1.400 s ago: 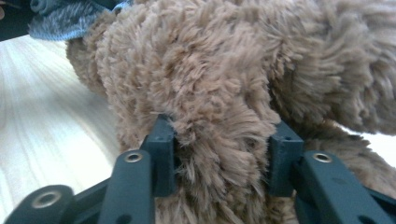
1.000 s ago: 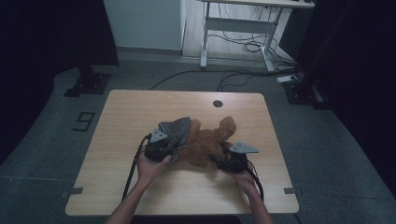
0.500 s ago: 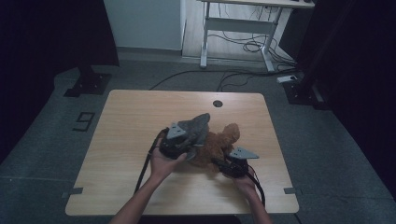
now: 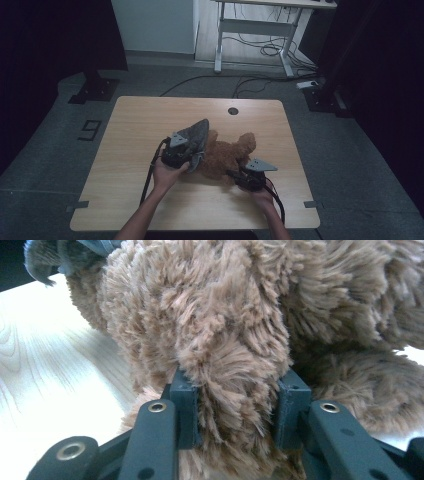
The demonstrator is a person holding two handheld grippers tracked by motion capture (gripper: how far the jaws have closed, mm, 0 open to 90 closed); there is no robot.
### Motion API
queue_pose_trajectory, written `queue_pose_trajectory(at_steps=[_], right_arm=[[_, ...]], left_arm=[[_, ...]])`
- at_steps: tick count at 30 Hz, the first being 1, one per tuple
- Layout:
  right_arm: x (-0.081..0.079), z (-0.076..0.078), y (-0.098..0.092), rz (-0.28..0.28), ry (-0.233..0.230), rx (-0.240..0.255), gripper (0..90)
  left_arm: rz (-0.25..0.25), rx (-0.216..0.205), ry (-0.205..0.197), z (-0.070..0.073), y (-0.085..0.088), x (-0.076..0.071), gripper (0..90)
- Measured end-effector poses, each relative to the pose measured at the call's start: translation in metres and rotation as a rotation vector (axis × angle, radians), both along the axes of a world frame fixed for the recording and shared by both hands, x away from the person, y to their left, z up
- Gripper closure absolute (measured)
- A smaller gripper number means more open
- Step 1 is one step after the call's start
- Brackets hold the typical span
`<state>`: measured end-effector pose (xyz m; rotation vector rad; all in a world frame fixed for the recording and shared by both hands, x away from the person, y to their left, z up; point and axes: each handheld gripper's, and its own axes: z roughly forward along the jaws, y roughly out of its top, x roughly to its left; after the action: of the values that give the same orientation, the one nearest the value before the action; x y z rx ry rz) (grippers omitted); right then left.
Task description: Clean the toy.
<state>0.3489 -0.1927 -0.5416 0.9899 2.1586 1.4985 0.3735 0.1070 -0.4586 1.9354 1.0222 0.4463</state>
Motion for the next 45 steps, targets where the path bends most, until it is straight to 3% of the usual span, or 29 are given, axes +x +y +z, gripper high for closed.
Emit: queue_pose_trajectory(at_steps=[3,9,12,13,15,17,19,22,25,28,30,34,37,40,43,45], right_arm=[[0.0,0.0,-0.001,0.001,0.004,0.001,62.7],[0.0,0.0,-0.001,0.003,0.006,0.001,62.6],[0.001,0.0,-0.002,0.003,0.017,0.01,62.6],[0.001,-0.001,-0.002,0.002,0.021,0.015,62.6],[0.001,-0.001,-0.003,0.0,0.026,0.02,62.6],[0.002,-0.002,-0.004,0.0,0.029,0.022,62.6],[0.002,-0.002,-0.004,0.002,0.03,0.026,62.6],[0.003,-0.002,-0.005,0.0,0.036,0.03,62.6],[0.002,-0.003,-0.005,-0.003,0.033,0.032,62.6],[0.002,-0.002,-0.005,-0.003,0.036,0.029,62.5],[0.002,-0.002,-0.005,-0.002,0.038,0.03,62.5],[0.002,-0.002,-0.005,-0.002,0.032,0.029,62.4],[0.001,-0.002,-0.005,-0.001,0.034,0.028,62.4],[0.001,-0.002,-0.005,0.0,0.033,0.028,62.4],[0.0,-0.003,-0.005,0.001,0.033,0.027,62.3],[-0.001,-0.004,-0.005,-0.004,0.031,0.033,62.2]], left_arm=[[0.025,0.02,-0.018,0.002,0.014,-0.004,79.0],[0.084,-0.003,-0.002,-0.004,0.045,-0.006,78.8],[0.142,0.034,-0.008,-0.012,0.056,-0.005,78.9],[0.161,0.044,0.006,-0.017,0.06,-0.004,79.0],[0.177,0.021,0.053,-0.026,0.07,-0.001,79.1],[0.174,-0.033,0.077,-0.03,0.079,-0.001,79.1],[0.163,-0.049,0.061,-0.024,0.081,-0.005,79.0],[0.138,-0.065,0.006,-0.003,0.075,-0.014,79.0],[0.075,-0.074,-0.051,0.02,0.057,-0.023,79.0],[-0.001,-0.07,-0.094,0.039,0.027,-0.029,79.0],[-0.055,-0.077,-0.109,0.049,0.004,-0.03,79.0],[-0.134,-0.04,-0.133,0.06,-0.052,-0.024,79.0],[-0.19,0.014,-0.132,0.058,-0.097,-0.016,79.0],[-0.218,0.069,-0.094,0.047,-0.132,-0.003,78.9],[-0.221,0.104,-0.02,0.028,-0.151,0.012,78.9],[-0.214,0.104,0.018,0.013,-0.154,0.02,78.9]])
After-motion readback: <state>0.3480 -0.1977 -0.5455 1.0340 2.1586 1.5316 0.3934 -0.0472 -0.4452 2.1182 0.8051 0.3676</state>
